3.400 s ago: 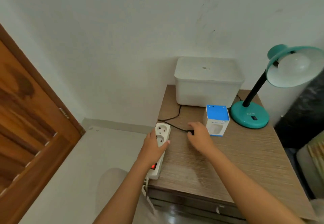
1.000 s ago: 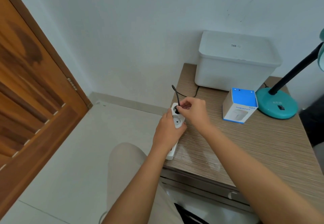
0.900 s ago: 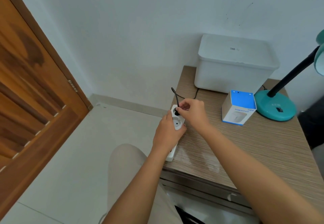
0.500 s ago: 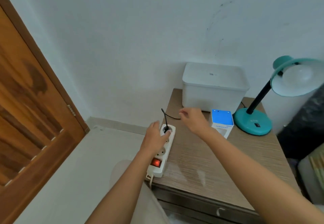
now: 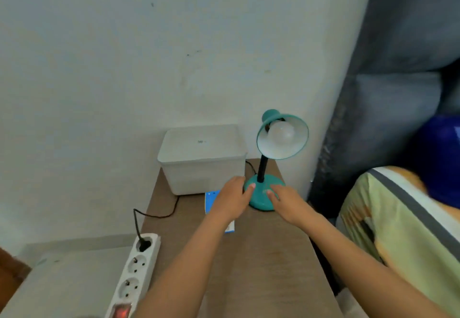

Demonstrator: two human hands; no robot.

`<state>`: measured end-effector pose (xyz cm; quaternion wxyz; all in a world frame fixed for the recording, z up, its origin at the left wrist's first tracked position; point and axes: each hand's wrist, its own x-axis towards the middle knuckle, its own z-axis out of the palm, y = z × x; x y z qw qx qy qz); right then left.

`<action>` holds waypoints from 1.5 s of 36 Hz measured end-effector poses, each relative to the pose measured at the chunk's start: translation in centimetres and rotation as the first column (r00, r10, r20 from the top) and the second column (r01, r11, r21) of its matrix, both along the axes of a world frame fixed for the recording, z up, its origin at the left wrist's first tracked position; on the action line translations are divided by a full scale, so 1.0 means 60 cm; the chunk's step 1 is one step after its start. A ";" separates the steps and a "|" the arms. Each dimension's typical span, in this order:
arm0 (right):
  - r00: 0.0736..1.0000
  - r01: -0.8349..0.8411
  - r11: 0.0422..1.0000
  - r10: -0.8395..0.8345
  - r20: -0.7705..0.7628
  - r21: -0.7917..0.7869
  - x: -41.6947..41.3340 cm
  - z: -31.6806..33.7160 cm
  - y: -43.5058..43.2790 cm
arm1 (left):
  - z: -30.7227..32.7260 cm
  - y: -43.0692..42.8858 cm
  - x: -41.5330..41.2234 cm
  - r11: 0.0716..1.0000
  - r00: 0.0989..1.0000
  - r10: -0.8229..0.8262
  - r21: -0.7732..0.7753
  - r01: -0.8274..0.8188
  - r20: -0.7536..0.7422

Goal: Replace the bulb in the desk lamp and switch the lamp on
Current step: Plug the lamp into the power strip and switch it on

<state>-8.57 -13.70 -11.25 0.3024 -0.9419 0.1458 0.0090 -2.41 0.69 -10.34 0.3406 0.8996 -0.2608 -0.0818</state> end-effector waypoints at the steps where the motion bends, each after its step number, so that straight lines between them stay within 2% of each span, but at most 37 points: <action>1: 1.000 0.010 1.000 -0.010 -0.004 0.012 -0.002 -0.009 -0.014 | -0.010 -0.021 0.000 1.000 1.000 -0.019 -0.009 0.019 -0.004; 6: 0.999 0.029 0.998 -0.027 -0.032 0.064 0.005 -0.067 -0.065 | -0.074 -0.095 0.005 0.999 0.999 -0.031 0.042 0.032 -0.024; 11: 0.997 0.044 0.994 -0.038 -0.062 0.101 0.034 -0.111 -0.078 | -0.146 -0.118 0.021 0.995 0.994 0.094 0.031 -0.093 -0.055; 16: 0.993 0.094 0.987 -0.103 0.066 0.129 0.081 -0.158 -0.083 | -0.202 -0.125 0.039 0.979 0.979 0.201 0.033 -0.200 -0.041; 19: 0.981 0.131 0.983 -0.148 0.129 0.126 0.093 -0.179 -0.078 | -0.221 -0.129 0.037 0.975 0.975 0.221 0.006 -0.221 0.020; 25: 0.971 0.137 0.988 -0.148 0.186 0.071 0.097 -0.205 -0.075 | -0.237 -0.130 0.036 0.976 0.971 0.217 0.010 -0.219 0.099; 32: 0.982 0.103 0.993 -0.110 0.153 0.051 0.094 -0.206 -0.078 | -0.245 -0.126 0.038 0.972 0.969 0.215 0.073 -0.225 0.118; 46: 0.986 0.125 0.990 -0.130 0.107 0.060 0.088 -0.192 -0.071 | -0.248 -0.127 0.042 0.978 0.973 0.192 0.056 -0.200 0.125; 54: 0.983 0.126 0.990 -0.132 0.130 0.058 0.089 -0.198 -0.071 | -0.249 -0.126 0.042 0.980 0.974 0.182 0.056 -0.191 0.135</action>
